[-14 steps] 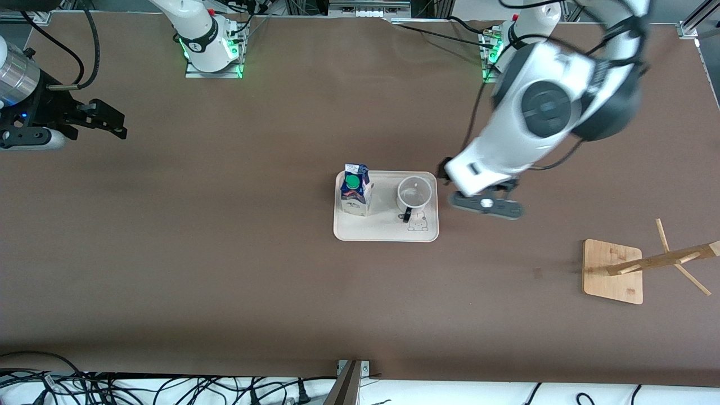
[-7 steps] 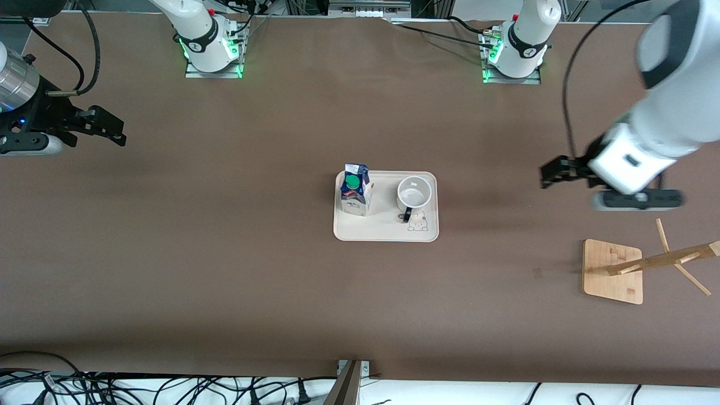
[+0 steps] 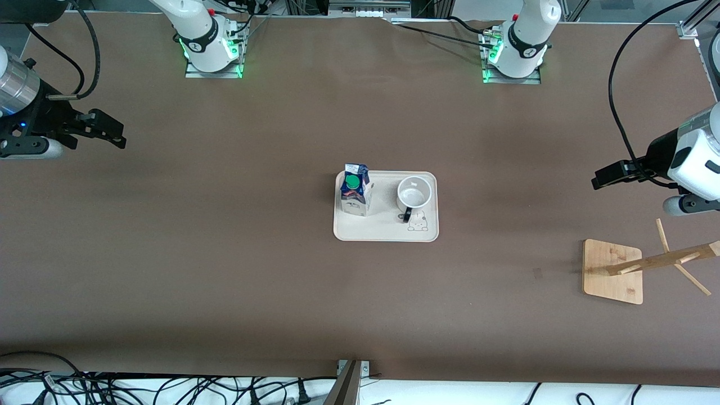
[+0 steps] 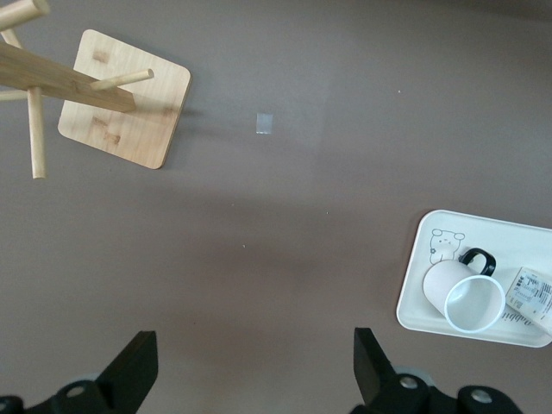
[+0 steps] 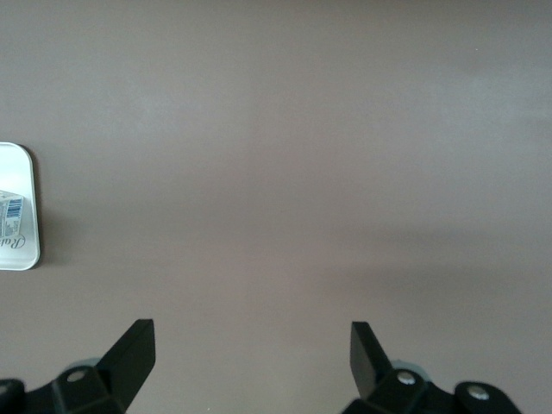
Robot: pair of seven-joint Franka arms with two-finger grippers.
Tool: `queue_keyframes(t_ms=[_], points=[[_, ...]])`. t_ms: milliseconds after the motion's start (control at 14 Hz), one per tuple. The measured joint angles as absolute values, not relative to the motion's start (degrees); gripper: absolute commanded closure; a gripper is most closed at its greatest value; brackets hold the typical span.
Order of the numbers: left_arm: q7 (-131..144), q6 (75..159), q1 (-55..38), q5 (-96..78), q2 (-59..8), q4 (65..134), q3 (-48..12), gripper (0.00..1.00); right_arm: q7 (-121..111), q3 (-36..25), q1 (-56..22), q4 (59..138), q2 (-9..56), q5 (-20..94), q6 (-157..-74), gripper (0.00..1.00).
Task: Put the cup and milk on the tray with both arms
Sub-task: 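Open the left gripper and withdraw it from the mug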
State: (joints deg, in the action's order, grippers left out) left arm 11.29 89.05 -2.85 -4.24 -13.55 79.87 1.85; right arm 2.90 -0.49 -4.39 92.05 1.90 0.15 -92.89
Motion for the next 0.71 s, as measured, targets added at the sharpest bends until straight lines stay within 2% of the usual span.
queue_keyframes(t_ms=[714], points=[[6.3,85.0,-3.9,-2.2,-12.2,76.4,-1.6,0.00,2.9,-0.5,-4.4,92.0,2.0,0.2,-92.9,0.00]])
